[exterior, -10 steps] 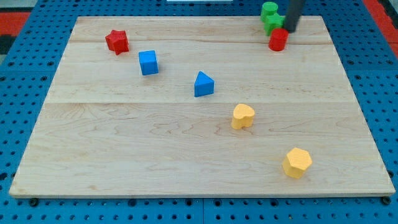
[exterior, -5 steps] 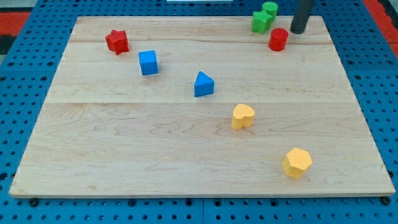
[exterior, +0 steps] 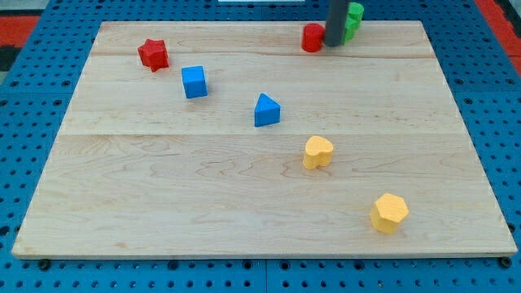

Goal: Slide red circle to the top center

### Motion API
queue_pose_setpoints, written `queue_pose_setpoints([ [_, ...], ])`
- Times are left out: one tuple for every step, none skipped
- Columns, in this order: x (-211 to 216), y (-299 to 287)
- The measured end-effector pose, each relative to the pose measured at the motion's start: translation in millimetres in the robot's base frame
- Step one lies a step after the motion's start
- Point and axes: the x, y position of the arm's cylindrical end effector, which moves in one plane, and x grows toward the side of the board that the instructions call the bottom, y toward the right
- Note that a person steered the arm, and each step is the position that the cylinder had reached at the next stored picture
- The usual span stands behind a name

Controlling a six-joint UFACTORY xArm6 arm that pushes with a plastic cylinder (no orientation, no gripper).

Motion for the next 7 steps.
queue_pose_setpoints([
  [-25,-7],
  [-28,-29],
  [-10,-21],
  [0,-9],
  [16,12],
  [14,-23],
  [-8,-99],
])
